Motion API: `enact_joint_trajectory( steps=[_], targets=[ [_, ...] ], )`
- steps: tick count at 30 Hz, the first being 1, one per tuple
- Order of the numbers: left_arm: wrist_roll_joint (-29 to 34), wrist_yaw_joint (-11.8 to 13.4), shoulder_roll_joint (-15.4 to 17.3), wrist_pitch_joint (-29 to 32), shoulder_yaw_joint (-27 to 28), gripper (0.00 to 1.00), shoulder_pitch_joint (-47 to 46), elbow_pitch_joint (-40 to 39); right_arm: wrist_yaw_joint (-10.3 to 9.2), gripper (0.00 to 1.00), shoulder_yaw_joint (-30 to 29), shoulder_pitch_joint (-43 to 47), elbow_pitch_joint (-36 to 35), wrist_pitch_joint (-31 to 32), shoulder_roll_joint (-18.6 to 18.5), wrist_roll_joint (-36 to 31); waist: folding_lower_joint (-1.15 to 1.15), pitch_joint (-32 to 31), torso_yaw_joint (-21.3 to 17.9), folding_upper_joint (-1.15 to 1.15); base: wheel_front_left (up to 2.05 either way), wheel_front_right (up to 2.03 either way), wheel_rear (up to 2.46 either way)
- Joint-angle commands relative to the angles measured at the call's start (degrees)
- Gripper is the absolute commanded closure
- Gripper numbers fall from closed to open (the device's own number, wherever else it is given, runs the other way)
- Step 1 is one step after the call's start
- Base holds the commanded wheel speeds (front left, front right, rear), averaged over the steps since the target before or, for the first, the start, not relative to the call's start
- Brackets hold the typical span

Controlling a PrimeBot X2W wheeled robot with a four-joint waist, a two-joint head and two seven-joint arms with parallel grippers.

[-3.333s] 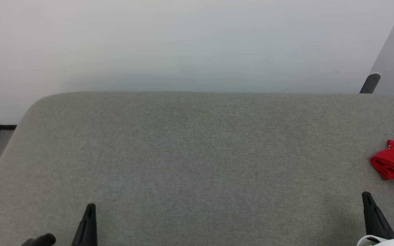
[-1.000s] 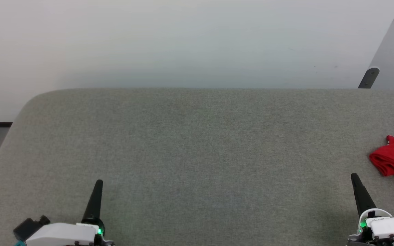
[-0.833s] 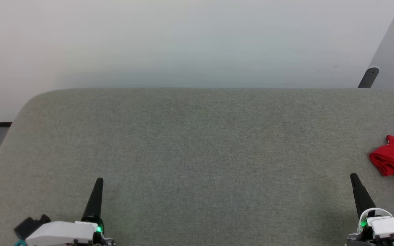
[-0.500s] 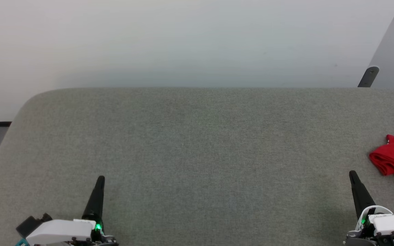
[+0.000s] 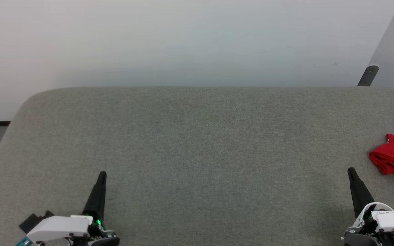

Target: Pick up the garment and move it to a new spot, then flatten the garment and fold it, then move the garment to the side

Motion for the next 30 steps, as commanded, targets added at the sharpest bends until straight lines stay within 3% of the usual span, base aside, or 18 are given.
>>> enact_joint_trajectory(
  steps=[1,11,30],
  targets=[
    [-1.31,-0.01,-0.14,0.34,0.26,1.0,-0.83,0.1,0.0,1.0,-0.06,-0.81,0.2,0.32,0.19,1.27,0.0,0.04,-0.02,0.0,0.0,0.0,0.0],
    [-4.67,0.0,-0.39,1.32,0.43,1.0,-1.58,0.59,0.0,1.0,-0.07,-1.57,0.85,0.83,0.41,4.56,0.0,0.2,-0.1,0.0,0.0,0.0,0.0],
    [-4.5,-0.01,-0.37,1.3,0.43,1.0,-1.52,0.54,0.0,1.0,-0.05,-1.19,0.82,0.79,0.38,4.35,0.0,0.2,-0.1,0.0,0.0,0.0,0.0]
  ],
)
